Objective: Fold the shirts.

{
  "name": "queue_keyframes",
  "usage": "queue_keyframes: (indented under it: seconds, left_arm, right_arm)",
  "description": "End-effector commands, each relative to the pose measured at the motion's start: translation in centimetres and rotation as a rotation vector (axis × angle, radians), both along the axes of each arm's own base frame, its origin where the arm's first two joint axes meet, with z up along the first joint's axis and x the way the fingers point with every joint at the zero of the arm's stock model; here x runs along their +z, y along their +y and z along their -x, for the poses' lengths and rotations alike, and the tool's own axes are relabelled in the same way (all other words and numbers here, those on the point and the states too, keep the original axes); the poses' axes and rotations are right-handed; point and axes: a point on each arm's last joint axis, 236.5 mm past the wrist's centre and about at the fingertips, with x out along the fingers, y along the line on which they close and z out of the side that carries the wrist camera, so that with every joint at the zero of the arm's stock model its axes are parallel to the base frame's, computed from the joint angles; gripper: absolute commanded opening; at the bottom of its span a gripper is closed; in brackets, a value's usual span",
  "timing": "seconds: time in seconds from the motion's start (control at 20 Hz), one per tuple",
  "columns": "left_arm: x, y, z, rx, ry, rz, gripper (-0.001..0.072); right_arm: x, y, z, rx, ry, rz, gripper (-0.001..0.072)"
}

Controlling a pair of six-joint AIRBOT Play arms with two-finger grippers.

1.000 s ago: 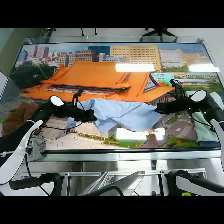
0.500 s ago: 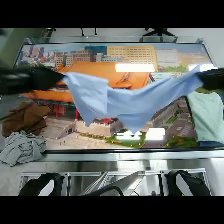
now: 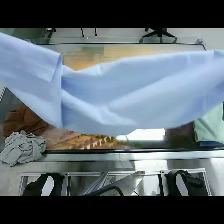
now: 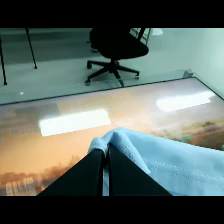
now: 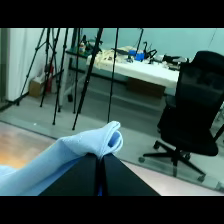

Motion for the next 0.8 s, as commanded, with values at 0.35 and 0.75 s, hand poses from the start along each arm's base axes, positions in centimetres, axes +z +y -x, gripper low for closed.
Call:
queue_keyframes:
  seconds: [0.35, 0.75]
  left_arm:
    - [-32.7, -4.5, -22.3, -0.259, 0.707, 0.111, 0.0015]
    - [-47.8, -8.7, -27.6, -0.472, 1.056, 0.194, 0.0513]
  right_arm:
    - [-35.7, 0.7, -21.2, 0.174, 0.968, -0.341, 0.0015]
    - [-54.5, -2.0, -25.8, 0.034, 1.258, -0.421, 0.0216]
